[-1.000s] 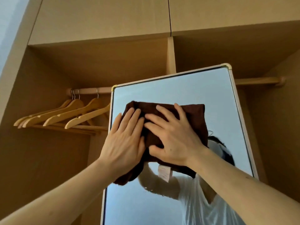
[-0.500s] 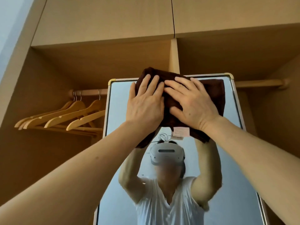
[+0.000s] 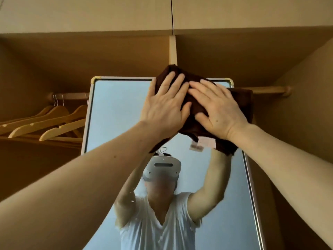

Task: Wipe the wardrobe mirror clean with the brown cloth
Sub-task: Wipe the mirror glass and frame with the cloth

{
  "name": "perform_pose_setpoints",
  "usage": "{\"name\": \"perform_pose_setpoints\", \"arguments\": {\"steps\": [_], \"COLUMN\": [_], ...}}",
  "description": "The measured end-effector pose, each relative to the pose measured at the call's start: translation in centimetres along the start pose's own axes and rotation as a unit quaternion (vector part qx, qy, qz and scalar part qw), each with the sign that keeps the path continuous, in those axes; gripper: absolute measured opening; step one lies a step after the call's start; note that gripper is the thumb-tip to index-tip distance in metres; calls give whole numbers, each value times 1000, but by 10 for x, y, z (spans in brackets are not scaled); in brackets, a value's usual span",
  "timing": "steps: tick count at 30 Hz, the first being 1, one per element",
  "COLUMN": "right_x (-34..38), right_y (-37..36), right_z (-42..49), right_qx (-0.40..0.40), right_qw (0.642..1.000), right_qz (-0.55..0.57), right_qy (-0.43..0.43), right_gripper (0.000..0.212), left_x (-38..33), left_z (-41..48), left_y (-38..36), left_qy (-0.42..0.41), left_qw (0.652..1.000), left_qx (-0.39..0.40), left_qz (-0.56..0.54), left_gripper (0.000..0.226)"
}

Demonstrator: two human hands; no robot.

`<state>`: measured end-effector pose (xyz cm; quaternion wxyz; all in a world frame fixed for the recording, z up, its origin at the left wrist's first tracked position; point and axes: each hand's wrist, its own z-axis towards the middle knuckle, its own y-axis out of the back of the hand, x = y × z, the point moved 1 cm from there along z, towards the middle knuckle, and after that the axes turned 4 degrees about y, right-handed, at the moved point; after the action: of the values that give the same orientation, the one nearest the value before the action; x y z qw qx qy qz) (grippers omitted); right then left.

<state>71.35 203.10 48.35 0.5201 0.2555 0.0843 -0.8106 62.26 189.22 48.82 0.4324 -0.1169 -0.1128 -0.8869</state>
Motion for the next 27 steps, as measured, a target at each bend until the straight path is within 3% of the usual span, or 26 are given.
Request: {"name": "perform_pose_setpoints", "arguments": {"steps": [5,12,19,22,25,27], "right_x": [16,18,-18,-7,24,37], "right_y": [-5,-9,4,4,-4,-11], "right_z": [-18,-56,2,-7,-37,-65], "right_qx": [-23,-47,-46,-54,-48,-33], "right_qw": [999,997,996,995,989,990], "right_qz": [16,59,63,-35,-6,19], "right_qy": [-32,34,-34,-79,-140,-135], "right_gripper": [66,58,50,51,55,58], "left_x": [-5,-16,-14,-18,-27,-33], "left_z": [-17,-53,20,10,-19,-42], "left_y": [-2,-5,-5,-6,-8,-9], "left_qy": [-18,-62,-1,12,-12,-45], "left_qw": [1000,998,1000,1000,999,998], "left_qx": [-10,-2,-8,-21,-38,-41], "left_qz": [-6,-13,-1,-9,-15,-21], "left_gripper": [58,62,56,55,57,58]}}
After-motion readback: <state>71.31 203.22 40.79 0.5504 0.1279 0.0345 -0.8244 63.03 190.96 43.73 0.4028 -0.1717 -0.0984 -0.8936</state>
